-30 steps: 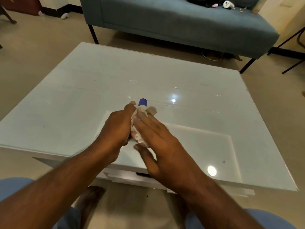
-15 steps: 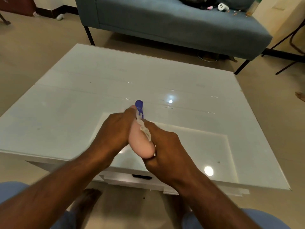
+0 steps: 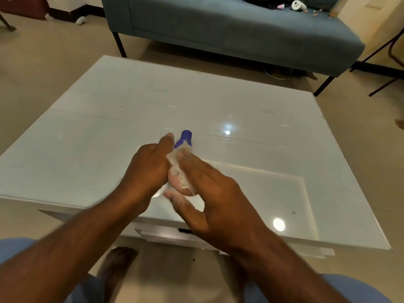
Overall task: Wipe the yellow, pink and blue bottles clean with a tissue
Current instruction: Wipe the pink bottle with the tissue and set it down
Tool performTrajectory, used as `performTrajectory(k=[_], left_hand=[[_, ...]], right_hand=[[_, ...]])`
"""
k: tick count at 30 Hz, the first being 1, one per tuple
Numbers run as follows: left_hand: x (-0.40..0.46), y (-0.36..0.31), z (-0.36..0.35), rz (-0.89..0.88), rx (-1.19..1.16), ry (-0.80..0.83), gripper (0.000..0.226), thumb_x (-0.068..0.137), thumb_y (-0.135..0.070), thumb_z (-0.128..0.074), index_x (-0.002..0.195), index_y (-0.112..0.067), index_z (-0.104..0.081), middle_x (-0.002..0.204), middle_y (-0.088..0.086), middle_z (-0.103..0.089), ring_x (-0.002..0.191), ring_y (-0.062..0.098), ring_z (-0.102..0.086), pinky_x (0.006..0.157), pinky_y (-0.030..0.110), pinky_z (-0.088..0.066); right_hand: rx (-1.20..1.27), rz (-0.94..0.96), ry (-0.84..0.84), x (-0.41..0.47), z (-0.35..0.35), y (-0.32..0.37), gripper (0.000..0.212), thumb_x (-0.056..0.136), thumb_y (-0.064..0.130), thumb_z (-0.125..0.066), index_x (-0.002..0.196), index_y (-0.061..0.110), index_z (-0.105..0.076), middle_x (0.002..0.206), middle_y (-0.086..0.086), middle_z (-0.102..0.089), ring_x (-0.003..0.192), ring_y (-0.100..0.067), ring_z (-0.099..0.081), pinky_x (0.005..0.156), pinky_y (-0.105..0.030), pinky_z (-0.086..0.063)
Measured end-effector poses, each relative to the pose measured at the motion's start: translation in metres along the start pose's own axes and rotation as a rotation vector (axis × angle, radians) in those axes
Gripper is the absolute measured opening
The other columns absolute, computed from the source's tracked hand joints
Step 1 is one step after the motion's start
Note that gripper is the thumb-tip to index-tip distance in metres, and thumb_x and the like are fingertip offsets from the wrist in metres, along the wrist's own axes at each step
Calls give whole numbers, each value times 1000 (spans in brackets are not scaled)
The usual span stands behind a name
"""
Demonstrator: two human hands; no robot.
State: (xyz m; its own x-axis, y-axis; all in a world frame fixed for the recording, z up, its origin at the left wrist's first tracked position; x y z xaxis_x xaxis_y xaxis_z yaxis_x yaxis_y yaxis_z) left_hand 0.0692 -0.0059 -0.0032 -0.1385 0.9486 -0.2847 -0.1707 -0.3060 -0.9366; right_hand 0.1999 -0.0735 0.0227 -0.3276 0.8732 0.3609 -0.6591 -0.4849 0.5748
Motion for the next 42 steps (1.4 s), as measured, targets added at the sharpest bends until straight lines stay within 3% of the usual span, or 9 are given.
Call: performTrajectory(k=[3, 7, 14, 19, 24, 28, 33, 38, 42], left_hand=[[2, -5, 1, -16, -41, 10, 45, 101, -54, -36, 80, -24, -63, 76, 1, -68, 70, 15, -65, 66, 30, -52], [-8, -1, -12, -103, 39, 82, 51, 99, -55, -39, 69, -29, -69, 65, -4, -70, 68, 12, -66, 68, 33, -53], [4, -1, -6, -109, 58, 46, 55, 101, -51, -42, 71, -12, -66, 52, -3, -60, 48, 11, -54, 56, 29, -41], [-1, 8, -13, -49, -44, 63, 47, 100, -55, -41, 83, -23, -71, 69, -6, -72, 66, 10, -67, 62, 26, -48], [4, 1, 1, -81, -34, -11, 45, 102, -52, -39, 74, -29, -65, 70, -8, -68, 74, 13, -68, 72, 35, -54], [-10, -3, -11, -223, 133, 72, 46, 101, -54, -37, 76, -29, -67, 70, -7, -69, 69, 7, -67, 65, 25, -50], [8, 5, -5, -54, 104, 2, 58, 101, -60, -30, 96, -17, -68, 86, 9, -69, 71, 17, -63, 64, 28, -47], [-5, 0, -17, -204, 148, 132, 61, 103, -51, -36, 81, -2, -65, 71, 18, -62, 62, 29, -59, 62, 38, -46], [-10, 4, -26, -206, 120, 236, 57, 101, -55, -39, 97, -7, -70, 91, 24, -67, 84, 35, -69, 68, 43, -57]], right_hand=[[-13, 43, -84, -1, 7, 1, 46, 104, 30, -56, 144, 9, -61, 148, -5, -61, 137, -17, -59, 109, -36, -53], [243, -209, -1, 1, 7, -14, 54, 100, 40, -45, 149, 19, -55, 133, 1, -71, 113, -2, -66, 98, -8, -49], [325, -186, -405, 0, 41, -26, 22, 92, 12, -76, 114, 13, -77, 108, 5, -77, 99, -10, -73, 79, -23, -61], [191, -151, -184, 3, 19, -16, 34, 99, 22, -66, 132, 16, -71, 134, 4, -70, 125, -5, -62, 108, -28, -51], [70, -156, 229, 0, -11, -6, 66, 110, 39, -44, 166, 26, -11, 174, 13, -7, 158, 3, -5, 130, -26, -15], [169, -258, 246, 1, -14, -20, 69, 107, 47, -45, 166, 26, -16, 171, 10, -25, 156, -4, -25, 127, -35, -28], [35, -197, -48, 2, 8, -13, 41, 102, 31, -63, 140, 17, -63, 139, -1, -68, 123, -19, -67, 105, -39, -55], [224, -274, -238, 1, 26, -23, 13, 96, 25, -72, 103, 15, -75, 96, 5, -75, 88, -7, -69, 77, -13, -56], [543, -496, -229, 2, 22, -38, 16, 98, 21, -70, 114, 22, -71, 91, 7, -71, 85, -13, -70, 75, -20, -60]])
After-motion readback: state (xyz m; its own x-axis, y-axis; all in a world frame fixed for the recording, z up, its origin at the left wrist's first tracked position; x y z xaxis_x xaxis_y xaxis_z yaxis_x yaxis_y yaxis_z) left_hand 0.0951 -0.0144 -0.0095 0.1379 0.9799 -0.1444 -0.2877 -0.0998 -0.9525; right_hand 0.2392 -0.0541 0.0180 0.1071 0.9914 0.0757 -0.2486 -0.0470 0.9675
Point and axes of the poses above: each hand's wrist, its own x-axis towards the middle knuckle, its own z-axis out of the back of the hand, y = z × x, the point moved 6 cm from there along x, towards the middle knuckle
